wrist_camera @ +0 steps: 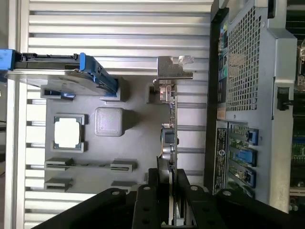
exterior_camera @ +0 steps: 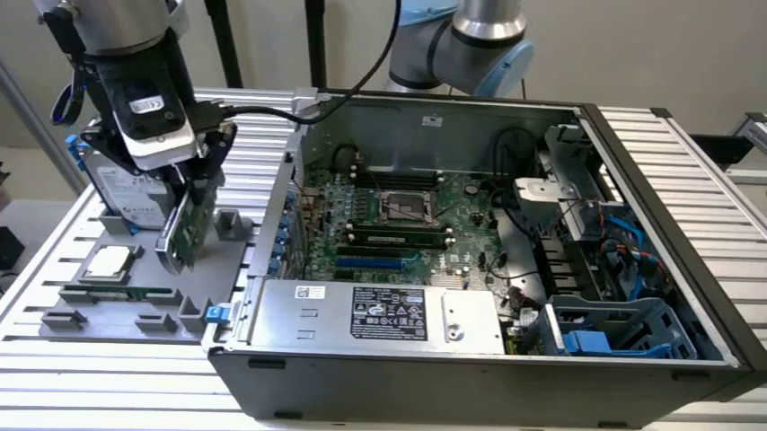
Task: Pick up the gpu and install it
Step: 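Pick up the gpu and move the gpu toward the slot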
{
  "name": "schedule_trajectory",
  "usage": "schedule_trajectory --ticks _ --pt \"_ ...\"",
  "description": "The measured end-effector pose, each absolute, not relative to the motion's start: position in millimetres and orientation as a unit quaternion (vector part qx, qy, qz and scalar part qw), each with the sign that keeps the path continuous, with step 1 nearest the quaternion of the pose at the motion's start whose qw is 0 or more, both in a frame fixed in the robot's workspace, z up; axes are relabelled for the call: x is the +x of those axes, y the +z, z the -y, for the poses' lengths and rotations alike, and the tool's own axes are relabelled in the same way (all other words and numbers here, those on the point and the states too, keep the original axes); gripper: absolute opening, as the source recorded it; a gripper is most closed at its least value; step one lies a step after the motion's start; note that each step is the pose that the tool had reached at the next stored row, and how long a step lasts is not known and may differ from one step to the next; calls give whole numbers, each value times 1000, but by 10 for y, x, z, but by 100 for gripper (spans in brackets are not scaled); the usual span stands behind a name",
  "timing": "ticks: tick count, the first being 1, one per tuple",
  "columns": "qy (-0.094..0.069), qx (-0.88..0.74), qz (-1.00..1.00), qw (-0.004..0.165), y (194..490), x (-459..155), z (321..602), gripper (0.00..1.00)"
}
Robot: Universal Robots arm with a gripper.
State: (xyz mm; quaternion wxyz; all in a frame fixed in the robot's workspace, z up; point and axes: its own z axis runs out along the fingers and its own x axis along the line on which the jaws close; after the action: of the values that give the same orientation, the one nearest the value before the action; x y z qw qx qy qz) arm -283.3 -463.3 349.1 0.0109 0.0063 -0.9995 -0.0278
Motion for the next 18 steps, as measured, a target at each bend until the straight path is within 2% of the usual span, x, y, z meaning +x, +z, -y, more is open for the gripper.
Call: schedule_trajectory --ticks 18 --pt "-28 6 999 22 4311 -2050 4824 0"
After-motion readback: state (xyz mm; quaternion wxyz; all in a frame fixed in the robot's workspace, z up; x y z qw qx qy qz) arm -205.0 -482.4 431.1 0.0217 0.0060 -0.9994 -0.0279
